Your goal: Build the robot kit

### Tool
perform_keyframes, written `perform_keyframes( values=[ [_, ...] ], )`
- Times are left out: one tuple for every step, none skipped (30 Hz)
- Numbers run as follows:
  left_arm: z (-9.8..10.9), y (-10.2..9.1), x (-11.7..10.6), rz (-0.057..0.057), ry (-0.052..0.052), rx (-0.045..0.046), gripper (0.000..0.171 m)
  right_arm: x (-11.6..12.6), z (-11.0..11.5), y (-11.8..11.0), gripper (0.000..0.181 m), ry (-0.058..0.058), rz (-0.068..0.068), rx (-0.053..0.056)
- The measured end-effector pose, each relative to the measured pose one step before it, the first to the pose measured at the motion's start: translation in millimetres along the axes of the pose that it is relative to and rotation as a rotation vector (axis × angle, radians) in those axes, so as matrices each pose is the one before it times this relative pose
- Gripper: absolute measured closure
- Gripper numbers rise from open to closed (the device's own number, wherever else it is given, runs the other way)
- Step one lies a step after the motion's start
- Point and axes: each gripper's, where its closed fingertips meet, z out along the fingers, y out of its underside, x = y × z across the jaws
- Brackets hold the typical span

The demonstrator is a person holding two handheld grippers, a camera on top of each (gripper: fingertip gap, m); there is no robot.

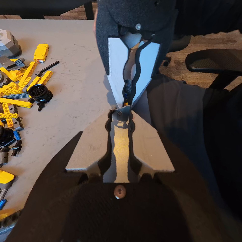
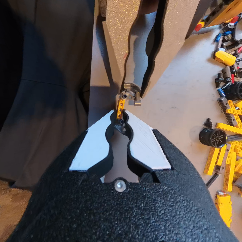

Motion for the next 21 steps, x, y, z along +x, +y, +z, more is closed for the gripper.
perform_keyframes(
  values=[
    [0.09,0.43,0.84,0.0004,0.0067,-0.00269,0.148,-0.13,0.25,-0.11,0.172,-0.0263,0.0007,-0.0071],
    [0.09,0.95,0.62,0.0041,0.0015,-0.00545,0.148,-0.13,0.18,0.01,0.172,-0.0221,0.0008,-0.0113],
    [0.17,0.8,0.41,0.0069,-0.0016,-0.00441,0.148,0.59,-0.1,-0.43,0.172,-0.0125,-0.0037,-0.0094],
    [-0.2,0.2,-0.23,0.004,-0.0053,-0.00061,0.148,1.44,-0.13,-0.27,0.172,-0.0049,-0.0019,-0.009],
    [-0.17,0.1,-0.94,0.0,-0.0083,0.00011,0.148,1.07,-0.1,0.05,0.172,-0.0037,0.0051,-0.0097],
    [-0.2,0.27,-0.68,-0.0017,-0.0057,-0.00023,0.148,0.59,-0.06,0.0,0.172,-0.0029,0.0057,-0.0065],
    [-0.32,0.25,-0.71,-0.0026,-0.0048,-0.00039,0.148,0.76,-0.33,-0.37,0.172,0.004,0.0032,-0.001],
    [-0.34,0.27,-0.6,-0.0039,-0.0047,-0.00056,0.148,0.42,-0.66,-0.52,0.173,0.0058,0.0047,0.004],
    [-0.27,0.35,-0.52,-0.0049,-0.0046,-0.00049,0.148,-0.02,-1.12,-0.4,0.172,0.0046,0.0078,0.0082],
    [-0.28,0.35,-0.38,-0.0038,-0.0051,-0.00053,0.148,0.14,-1.73,-0.66,0.172,0.0061,0.0102,0.014],
    [-0.21,0.17,-0.15,-0.0019,-0.0045,-0.00035,0.148,0.52,-2.03,-0.89,0.172,0.0072,0.0123,0.0184],
    [-0.03,0.05,-0.27,-0.0009,-0.0054,-0.00031,0.149,0.34,-2.12,-1.11,0.172,0.0054,0.0148,0.0214],
    [-0.03,0.16,-0.33,-0.0013,-0.0045,-0.00024,0.149,0.6,-2.13,-0.95,0.171,0.0043,0.0156,0.0202],
    [-0.03,0.06,-0.62,-0.0031,-0.005,-0.00043,0.149,1.59,-2.08,-0.91,0.171,0.011,0.0133,0.018],
    [0.05,-0.02,-0.74,-0.0021,-0.0049,-0.00018,0.148,2.27,-2.04,-1.69,0.171,0.0127,0.0123,0.0211],
    [0.0,0.0,-0.07,-0.001,0.0,-0.00001,0.148,2.09,-2.16,-3.47,0.171,0.0084,0.0141,0.0286],
    [0.13,-0.08,-0.18,-0.0016,-0.0001,-0.00002,0.148,1.84,-2.04,-5.17,0.171,0.0055,0.0163,0.0366],
    [0.01,-0.01,-0.22,-0.0012,-0.0001,0.00004,0.149,1.34,-1.61,-5.65,0.171,0.0005,0.0165,0.0383],
    [0.06,-0.04,0.03,-0.001,0.0012,-0.00003,0.149,0.94,-0.78,-4.53,0.171,-0.0013,0.0148,0.0298],
    [-0.05,-0.08,-0.03,-0.0009,0.0014,-0.00008,0.149,0.72,0.15,-1.82,0.171,-0.0009,0.01,0.0131],
    [0.07,-0.06,-0.06,-0.0007,0.0007,0.00008,0.149,0.0,0.64,0.22,0.171,-0.0011,0.0013,0.0]
  ],
)
